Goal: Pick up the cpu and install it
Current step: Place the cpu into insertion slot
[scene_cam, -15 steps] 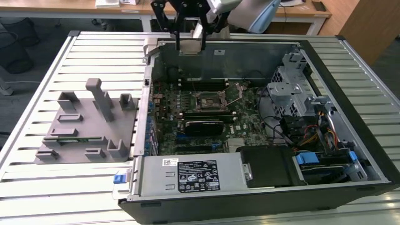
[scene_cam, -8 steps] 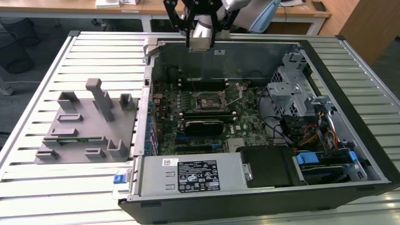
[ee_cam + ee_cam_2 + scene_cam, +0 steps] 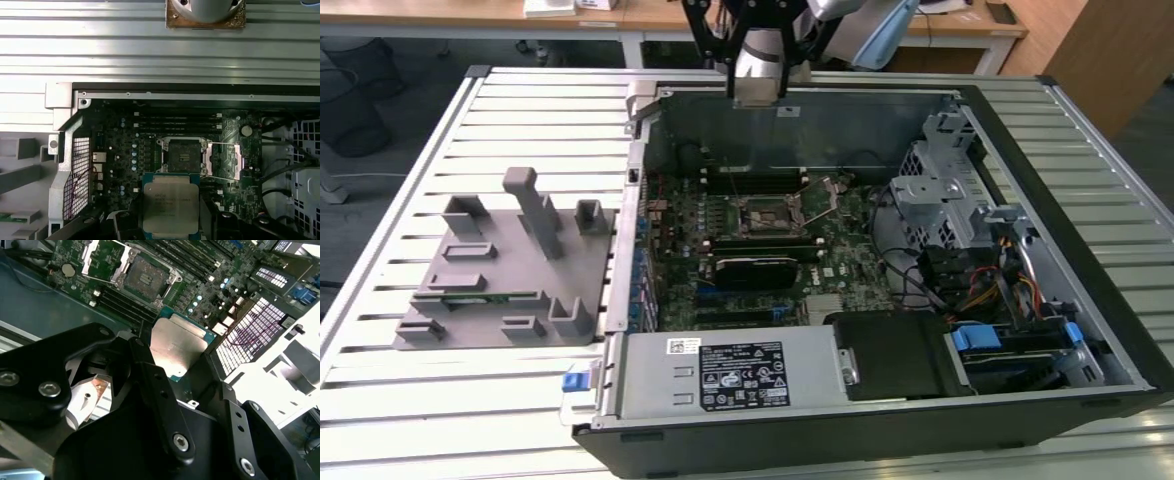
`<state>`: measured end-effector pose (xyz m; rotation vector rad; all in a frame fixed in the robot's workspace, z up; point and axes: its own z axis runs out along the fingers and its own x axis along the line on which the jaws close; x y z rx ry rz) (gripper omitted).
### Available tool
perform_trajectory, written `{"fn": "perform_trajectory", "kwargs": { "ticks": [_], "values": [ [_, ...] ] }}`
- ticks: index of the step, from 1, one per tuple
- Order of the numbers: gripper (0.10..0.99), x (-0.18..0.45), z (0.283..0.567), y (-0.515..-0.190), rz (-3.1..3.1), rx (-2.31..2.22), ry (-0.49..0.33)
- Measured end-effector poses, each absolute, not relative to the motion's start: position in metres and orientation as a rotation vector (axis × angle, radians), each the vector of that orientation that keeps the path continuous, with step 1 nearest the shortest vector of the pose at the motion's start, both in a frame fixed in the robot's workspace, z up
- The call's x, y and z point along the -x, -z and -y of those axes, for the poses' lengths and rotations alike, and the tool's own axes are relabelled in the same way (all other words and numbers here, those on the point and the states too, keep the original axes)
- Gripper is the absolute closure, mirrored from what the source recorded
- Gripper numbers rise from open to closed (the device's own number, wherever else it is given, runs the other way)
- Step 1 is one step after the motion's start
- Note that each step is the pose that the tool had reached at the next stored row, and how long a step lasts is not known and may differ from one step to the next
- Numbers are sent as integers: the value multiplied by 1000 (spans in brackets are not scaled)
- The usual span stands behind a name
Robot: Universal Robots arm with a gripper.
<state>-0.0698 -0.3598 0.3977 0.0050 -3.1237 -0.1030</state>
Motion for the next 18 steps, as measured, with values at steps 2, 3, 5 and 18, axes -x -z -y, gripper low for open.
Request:
{"fn": "perform_trajectory", "kwargs": {
  "ticks": [2, 3, 5, 18],
  "values": [
    [545, 69, 360, -398, 3124, -4, 103],
    [545, 69, 360, -398, 3124, -4, 103],
    [545, 69, 360, -398, 3124, -3, 103],
    [545, 69, 360, -397, 3121, 205, 104]
  ]
}}
